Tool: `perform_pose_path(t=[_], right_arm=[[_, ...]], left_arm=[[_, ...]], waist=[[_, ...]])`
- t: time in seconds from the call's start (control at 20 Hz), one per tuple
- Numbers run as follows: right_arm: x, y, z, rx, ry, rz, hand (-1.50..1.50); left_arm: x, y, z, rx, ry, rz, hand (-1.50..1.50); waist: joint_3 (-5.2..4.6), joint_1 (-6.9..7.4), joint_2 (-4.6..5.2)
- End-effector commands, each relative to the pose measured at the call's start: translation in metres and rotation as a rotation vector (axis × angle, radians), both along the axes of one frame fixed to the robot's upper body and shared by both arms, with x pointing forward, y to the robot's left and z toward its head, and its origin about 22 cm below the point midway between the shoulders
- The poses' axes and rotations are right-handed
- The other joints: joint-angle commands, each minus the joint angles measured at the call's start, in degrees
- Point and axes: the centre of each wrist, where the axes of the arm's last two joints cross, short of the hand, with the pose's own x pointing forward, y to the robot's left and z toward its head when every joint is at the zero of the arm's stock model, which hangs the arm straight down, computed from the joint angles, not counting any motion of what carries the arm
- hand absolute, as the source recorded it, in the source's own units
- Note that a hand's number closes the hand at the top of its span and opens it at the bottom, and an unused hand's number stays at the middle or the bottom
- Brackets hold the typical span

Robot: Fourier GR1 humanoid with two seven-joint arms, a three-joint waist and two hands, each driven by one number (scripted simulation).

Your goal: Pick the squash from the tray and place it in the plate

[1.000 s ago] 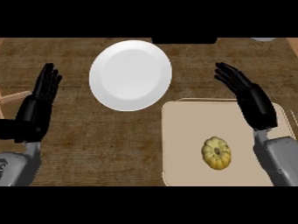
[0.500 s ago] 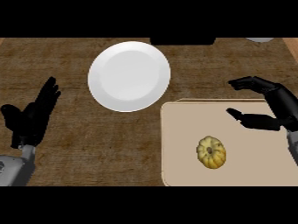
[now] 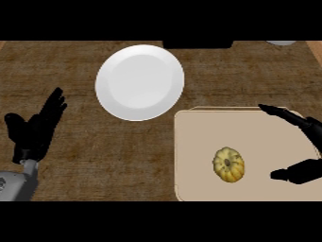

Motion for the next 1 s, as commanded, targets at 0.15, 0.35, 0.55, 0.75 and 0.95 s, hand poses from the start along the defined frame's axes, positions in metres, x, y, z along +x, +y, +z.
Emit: perform_pose_path(t=[0.15, 0.35, 0.55, 0.75, 0.95], right_arm=[[-0.018, 0.017, 0.029, -0.190, 0.032, 0.070, -1.50], [-0.005, 0.044, 0.051, -0.273, 0.070, 0.084, -1.50], [-0.007, 0.049, 0.049, -0.393, 0.171, 0.116, -1.50], [-0.004, 0.079, 0.040, -0.496, 0.146, 0.131, -1.50], [-0.008, 0.094, 0.044, -0.606, 0.167, 0.120, -1.50]], left_arm=[[-0.008, -0.012, 0.011, 0.004, 0.002, 0.000, 0.00], [-0.012, -0.004, 0.003, -0.006, 0.021, -0.025, 0.00], [-0.004, -0.005, -0.005, 0.003, 0.003, -0.017, 0.00], [0.009, 0.004, -0.008, -0.010, 0.000, 0.002, 0.00], [-0.001, 0.019, -0.007, -0.011, 0.019, -0.017, 0.00]], waist=[[0.02, 0.17, -0.14], [0.00, 0.70, -0.02], [-0.03, 0.52, 0.06], [-0.01, 0.50, 0.17], [-0.03, 0.58, 0.13]])
